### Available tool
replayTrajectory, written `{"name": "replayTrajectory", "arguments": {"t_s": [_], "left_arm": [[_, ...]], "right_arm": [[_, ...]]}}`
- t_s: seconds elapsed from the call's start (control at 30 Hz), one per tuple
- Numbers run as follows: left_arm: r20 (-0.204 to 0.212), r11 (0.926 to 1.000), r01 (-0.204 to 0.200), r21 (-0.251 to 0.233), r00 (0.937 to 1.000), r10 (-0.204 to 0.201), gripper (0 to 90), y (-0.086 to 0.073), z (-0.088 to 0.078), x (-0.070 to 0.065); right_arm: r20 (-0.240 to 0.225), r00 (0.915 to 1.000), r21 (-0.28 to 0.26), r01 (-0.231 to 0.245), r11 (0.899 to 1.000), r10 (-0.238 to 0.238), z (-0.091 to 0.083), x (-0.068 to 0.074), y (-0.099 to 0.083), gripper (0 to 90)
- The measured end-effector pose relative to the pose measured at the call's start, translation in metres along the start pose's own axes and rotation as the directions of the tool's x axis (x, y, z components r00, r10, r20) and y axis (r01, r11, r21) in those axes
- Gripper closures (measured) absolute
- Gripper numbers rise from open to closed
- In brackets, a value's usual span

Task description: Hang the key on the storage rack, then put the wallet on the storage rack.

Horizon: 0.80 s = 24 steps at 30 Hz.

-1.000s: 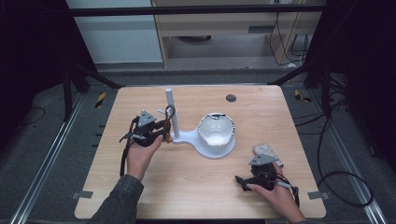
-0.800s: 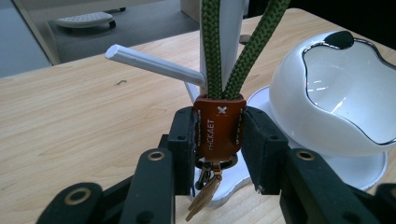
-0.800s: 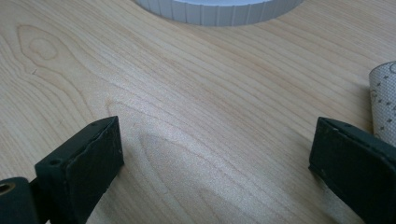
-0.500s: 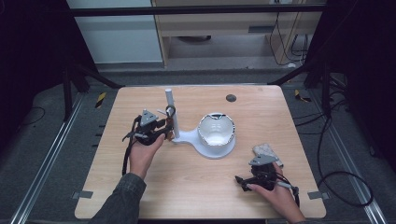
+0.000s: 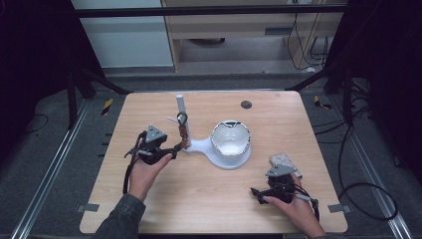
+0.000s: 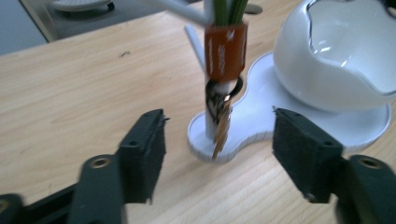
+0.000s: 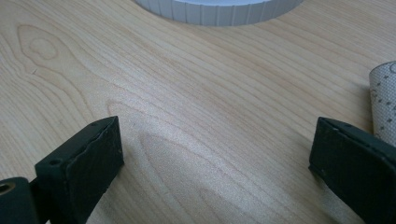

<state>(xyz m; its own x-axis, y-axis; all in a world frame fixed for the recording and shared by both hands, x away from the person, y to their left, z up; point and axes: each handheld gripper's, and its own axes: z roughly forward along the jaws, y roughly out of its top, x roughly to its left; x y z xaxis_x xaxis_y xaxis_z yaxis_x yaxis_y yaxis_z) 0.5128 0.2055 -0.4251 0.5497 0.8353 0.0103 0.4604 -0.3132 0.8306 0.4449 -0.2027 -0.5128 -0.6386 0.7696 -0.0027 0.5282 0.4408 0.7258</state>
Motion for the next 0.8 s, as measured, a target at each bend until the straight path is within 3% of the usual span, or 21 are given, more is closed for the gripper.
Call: {"name": "replayTrajectory", "arguments": {"t_s": [0.17,0.27,0.4,0.5,0.63,0.8], "left_arm": [[0.004,0.9978,0.015,0.064,0.9999,-0.015,17.9,-0.021,0.0,0.006],[0.005,0.9965,0.038,0.074,0.9992,-0.038,16.2,-0.034,0.001,0.01],[-0.018,0.9924,0.033,0.119,0.9994,-0.031,11.2,-0.048,0.005,0.017],[-0.01,0.9875,0.044,0.151,0.999,-0.043,7.8,-0.056,0.008,0.023],[-0.026,0.9816,0.035,0.188,0.9992,-0.031,7.4,-0.067,0.011,0.027],[-0.025,0.9793,0.031,0.2,0.9993,-0.026,7.1,-0.074,0.012,0.03]], "right_arm": [[-0.001,1.0,0.002,0.0,1.0,0.0,0.0,0.0,0.0,2.8],[-0.003,0.9998,0.024,0.02,1.0,-0.02,-0.003,0.001,0.001,4.6],[0.03,0.9977,0.021,0.06,0.998,-0.061,-0.012,0.005,0.008,7.9],[0.05,0.9966,0.027,0.065,0.998,-0.066,-0.022,0.003,0.017,8.1],[0.064,0.9947,0.088,0.074,0.993,-0.08,-0.037,-0.004,0.03,8.0],[0.112,0.9924,0.172,0.031,0.985,-0.051,-0.049,-0.022,0.038,11.5]]}}
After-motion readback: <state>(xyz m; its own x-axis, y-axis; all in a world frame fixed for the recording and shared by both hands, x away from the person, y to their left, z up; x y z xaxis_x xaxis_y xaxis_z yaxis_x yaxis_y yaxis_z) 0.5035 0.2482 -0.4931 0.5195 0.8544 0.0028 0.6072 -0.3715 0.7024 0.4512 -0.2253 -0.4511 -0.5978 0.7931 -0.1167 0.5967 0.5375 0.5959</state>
